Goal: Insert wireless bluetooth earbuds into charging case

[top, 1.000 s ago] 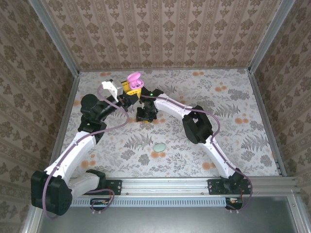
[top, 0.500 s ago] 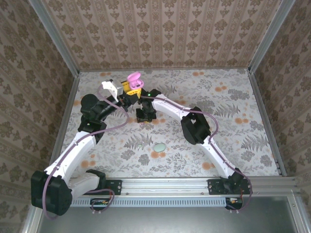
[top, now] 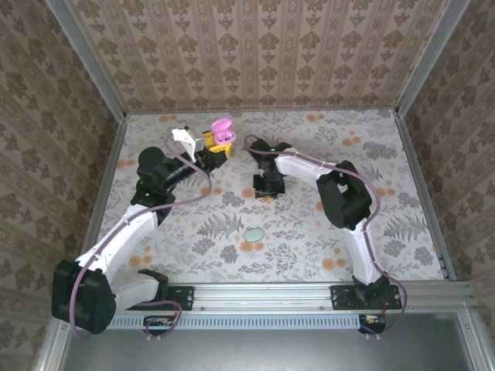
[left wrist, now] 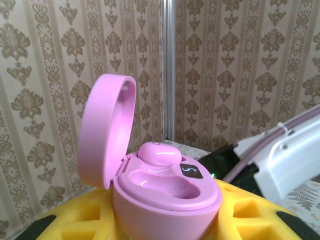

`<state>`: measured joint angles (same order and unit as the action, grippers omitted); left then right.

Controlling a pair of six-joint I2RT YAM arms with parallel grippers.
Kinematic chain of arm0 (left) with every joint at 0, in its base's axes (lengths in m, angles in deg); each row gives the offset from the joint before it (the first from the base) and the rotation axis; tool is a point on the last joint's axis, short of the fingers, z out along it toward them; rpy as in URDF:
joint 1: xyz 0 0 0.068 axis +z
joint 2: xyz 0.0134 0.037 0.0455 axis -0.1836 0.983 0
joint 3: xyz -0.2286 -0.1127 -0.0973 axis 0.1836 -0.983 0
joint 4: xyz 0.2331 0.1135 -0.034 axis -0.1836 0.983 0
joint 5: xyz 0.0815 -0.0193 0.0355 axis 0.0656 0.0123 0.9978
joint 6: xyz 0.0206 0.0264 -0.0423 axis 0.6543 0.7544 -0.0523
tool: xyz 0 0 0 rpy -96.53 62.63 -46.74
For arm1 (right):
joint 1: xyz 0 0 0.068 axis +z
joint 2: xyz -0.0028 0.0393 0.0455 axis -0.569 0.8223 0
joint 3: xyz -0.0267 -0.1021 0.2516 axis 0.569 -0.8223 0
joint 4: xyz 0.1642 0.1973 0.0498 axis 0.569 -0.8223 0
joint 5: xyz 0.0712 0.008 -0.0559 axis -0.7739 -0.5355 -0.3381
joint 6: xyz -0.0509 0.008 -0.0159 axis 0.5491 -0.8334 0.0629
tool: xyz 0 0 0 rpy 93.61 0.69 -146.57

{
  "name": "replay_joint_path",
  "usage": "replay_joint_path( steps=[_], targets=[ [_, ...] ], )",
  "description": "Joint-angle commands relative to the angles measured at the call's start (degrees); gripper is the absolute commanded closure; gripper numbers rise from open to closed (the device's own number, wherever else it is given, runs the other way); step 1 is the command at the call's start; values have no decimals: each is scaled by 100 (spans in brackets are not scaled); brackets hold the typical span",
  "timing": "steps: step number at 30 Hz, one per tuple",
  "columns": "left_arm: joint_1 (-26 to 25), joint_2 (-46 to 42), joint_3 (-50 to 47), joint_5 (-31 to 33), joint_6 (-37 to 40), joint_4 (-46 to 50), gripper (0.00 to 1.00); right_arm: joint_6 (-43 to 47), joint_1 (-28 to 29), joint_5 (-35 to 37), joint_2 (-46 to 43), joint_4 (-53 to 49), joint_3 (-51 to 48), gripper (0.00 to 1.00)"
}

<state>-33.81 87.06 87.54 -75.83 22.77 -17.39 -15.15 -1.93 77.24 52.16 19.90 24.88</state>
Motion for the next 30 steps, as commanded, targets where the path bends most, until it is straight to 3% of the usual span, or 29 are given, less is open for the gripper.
replay_joint_path(
  steps=[1,5,16,30],
  targets=[
    [-85,137,244,22,53,-156,68,106,-275,216,-509,228,-690,75],
    [-130,293,297,6,-28,-283,68,239,-478,177,-780,383,-1082,75],
    [-132,157,302,26,58,-34,68,141,-498,-416,-727,769,-944,74],
    [-140,223,348,164,129,22,68,280,-498,-452,-568,634,-740,74]
  ],
)
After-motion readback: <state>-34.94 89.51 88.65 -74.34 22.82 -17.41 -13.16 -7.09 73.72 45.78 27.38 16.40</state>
